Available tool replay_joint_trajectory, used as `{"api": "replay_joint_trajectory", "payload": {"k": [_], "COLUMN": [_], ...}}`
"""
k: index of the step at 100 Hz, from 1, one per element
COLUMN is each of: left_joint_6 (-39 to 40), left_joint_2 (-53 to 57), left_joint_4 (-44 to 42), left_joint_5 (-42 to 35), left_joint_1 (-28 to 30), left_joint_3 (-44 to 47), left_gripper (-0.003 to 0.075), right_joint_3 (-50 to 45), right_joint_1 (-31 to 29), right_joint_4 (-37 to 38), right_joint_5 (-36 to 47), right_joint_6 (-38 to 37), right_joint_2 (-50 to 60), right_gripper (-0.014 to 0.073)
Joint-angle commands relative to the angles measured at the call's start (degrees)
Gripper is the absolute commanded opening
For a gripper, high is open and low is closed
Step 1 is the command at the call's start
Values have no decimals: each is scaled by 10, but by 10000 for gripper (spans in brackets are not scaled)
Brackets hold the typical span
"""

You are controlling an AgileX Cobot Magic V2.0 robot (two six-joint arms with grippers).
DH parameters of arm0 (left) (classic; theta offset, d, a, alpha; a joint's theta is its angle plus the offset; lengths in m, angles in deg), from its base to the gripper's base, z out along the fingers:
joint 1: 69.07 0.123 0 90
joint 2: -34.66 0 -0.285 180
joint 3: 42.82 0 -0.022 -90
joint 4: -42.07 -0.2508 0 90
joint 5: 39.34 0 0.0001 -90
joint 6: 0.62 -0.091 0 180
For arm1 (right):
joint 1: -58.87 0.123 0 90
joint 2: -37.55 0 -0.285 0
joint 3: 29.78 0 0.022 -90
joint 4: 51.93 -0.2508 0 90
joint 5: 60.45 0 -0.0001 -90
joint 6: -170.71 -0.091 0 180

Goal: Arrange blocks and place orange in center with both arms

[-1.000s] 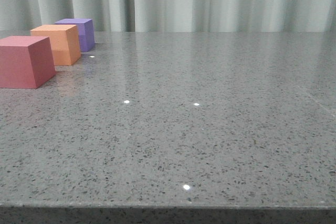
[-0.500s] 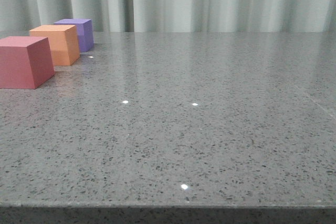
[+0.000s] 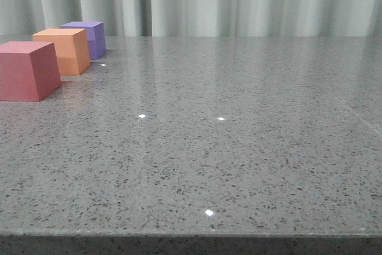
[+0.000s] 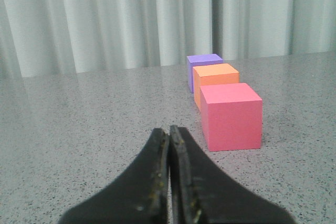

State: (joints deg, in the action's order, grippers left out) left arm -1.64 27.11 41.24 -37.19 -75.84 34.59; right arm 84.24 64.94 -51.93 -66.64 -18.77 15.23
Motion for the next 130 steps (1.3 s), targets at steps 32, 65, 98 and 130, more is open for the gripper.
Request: {"api": "replay_joint_trajectory", "payload": {"k": [32,65,98,130], "left_joint_6": [6,6,6,6], "left_joint_2": [21,21,21,21], "left_joint_4": [0,0,0,0], "left_joint_5": [-47,-47,-47,-47], "left_joint_1": [2,2,2,2], "left_joint_3": [23,23,23,23], "left_gripper": [-20,-20,-20,-20], "right_joint_3": [-105,-118,-118,-118], "right_joint_1": [-13,-13,-13,-13], "right_joint_4": [-14,5,5,5], "right_joint_5": [121,134,145,145], "right_joint_6": [31,28,28,28], "right_joint_2": [149,163,163,163], "right_gripper": [-111,-111,-111,-111]}}
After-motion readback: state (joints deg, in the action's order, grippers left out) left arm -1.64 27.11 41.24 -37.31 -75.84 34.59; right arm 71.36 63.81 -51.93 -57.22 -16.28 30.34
